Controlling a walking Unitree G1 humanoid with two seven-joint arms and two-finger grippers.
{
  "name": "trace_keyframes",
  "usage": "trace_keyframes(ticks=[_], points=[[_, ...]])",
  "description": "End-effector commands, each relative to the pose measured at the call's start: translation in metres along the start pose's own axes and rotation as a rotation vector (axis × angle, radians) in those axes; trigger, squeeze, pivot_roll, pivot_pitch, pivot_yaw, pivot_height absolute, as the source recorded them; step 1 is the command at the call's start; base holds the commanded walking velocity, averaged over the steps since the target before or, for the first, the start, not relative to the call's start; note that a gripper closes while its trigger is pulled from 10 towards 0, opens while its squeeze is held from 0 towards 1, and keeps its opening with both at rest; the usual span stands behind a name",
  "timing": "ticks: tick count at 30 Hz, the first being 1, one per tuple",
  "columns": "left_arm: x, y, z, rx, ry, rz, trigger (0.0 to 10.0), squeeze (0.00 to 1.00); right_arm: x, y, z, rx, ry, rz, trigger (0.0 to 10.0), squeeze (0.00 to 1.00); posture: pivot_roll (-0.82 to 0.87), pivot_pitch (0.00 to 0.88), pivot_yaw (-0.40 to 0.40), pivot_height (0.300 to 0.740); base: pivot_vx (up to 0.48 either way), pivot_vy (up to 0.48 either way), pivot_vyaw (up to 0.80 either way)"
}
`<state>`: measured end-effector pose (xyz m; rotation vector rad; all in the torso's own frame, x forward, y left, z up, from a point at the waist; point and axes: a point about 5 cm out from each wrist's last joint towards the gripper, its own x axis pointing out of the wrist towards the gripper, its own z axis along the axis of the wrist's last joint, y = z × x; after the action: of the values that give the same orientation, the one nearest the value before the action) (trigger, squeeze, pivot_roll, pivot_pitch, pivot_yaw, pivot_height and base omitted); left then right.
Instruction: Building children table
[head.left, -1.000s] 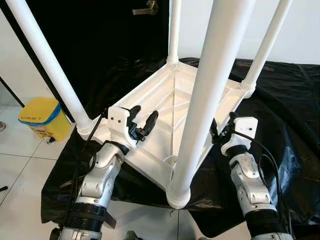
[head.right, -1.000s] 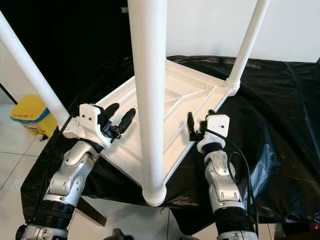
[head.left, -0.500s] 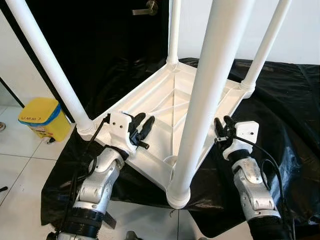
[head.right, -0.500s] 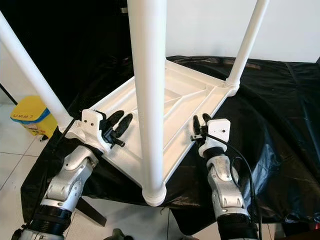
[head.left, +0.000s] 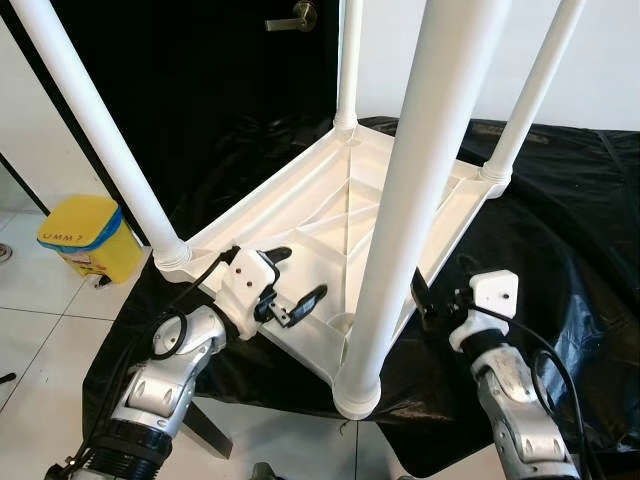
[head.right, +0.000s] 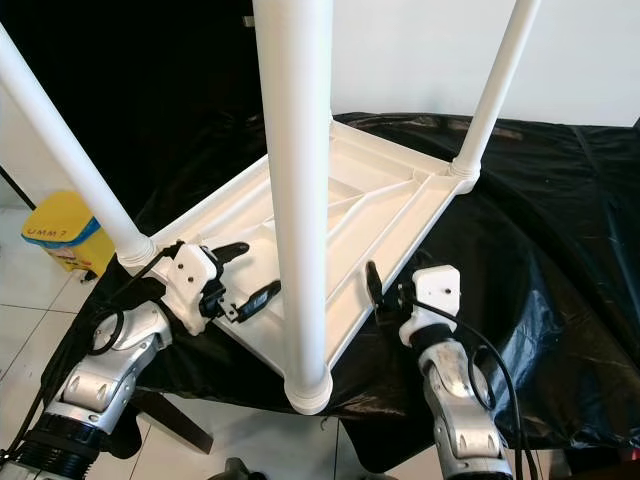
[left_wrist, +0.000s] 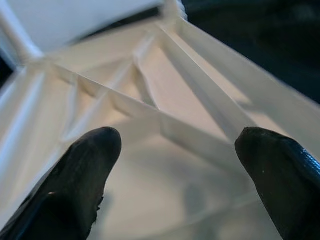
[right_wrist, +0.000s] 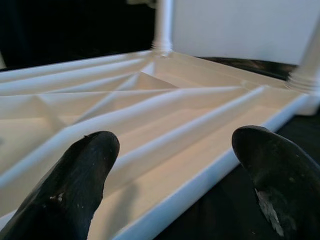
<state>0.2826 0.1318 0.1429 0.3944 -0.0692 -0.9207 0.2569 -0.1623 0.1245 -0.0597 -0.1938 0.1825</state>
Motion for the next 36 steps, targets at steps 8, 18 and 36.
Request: trace_keyframes(ticks=[8,18,36], points=[[-0.010,0.009,-0.014,0.119,0.165,-0.196,10.0,0.00,-0.008,-0.008,0.001,-0.033,0.034,0.009,10.0,0.00,-0.08,0.087,0.032,0.740,0.000,0.000,0.00],[0.017,0.001,-0.028,0.255,0.255,-0.254,10.0,0.00,-0.009,-0.003,0.005,-0.018,0.026,-0.007,10.0,0.00,-0.08,0.093,0.047,0.740,0.000,0.000,0.00],[0.074,-0.005,-0.021,0.271,0.201,-0.101,10.0,0.00,-0.004,-0.004,0.009,0.000,0.021,-0.050,10.0,0.00,-0.08,0.092,0.041,0.740,0.000,0.000,0.00]])
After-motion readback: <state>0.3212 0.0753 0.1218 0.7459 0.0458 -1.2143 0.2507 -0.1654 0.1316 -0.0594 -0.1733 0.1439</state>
